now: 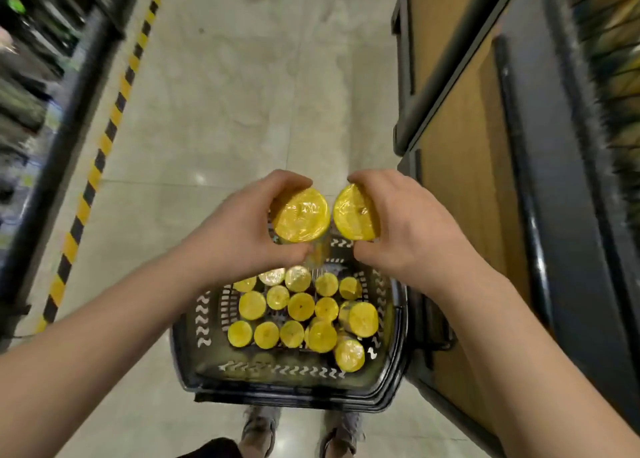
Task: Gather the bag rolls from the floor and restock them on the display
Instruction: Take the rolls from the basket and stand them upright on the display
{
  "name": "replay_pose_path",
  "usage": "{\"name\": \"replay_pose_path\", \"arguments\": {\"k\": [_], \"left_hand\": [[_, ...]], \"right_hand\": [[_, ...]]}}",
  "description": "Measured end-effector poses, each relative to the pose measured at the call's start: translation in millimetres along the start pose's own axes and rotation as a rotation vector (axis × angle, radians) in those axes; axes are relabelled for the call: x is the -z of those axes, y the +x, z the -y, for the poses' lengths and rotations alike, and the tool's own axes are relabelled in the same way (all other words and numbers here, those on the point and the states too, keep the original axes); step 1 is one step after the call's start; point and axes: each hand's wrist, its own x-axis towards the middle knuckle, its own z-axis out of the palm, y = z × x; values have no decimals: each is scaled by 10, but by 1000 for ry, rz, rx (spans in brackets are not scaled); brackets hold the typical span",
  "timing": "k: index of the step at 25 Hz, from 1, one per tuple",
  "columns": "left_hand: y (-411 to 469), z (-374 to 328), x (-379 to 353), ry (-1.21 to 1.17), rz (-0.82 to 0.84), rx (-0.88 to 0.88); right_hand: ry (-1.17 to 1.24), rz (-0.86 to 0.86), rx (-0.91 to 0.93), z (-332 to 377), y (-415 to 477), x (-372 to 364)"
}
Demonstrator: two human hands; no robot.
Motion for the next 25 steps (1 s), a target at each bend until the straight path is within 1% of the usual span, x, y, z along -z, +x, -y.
{"name": "replay_pose_path", "arguments": {"k": [3, 5, 8, 10, 12, 14, 17, 22, 25], "left_hand": [[-292, -1039, 1014, -85, -66, -126], [-543, -1694, 1593, -152, -59, -208], [-777, -2475, 2102, -330, -24, -314], [-890, -2934, 2245, -451, -3, -373], [-927, -3343, 2255, -518, 41, -457], [-913, -3699, 2130, -565, 125, -520], [-910, -4068, 1825, -622, 213, -571], [-1145, -4749, 1030, -613, 325, -618], [-1323, -5157, 478, -611, 326, -623]], "right_hand": [[92, -104, 55, 683, -371, 1317], [130, -200, 81, 1105, -734, 2080], [299, -332, 75, 1506, -1295, 2902], [450, -422, 64, 1691, -1644, 3272], [567, -541, 31, 1754, -1938, 3516], [662, -679, -18, 1722, -2261, 3651], [735, -811, -55, 1609, -2737, 3721], [780, -943, -111, 1208, -3718, 3750], [780, -1022, -110, 833, -4267, 3772]]}}
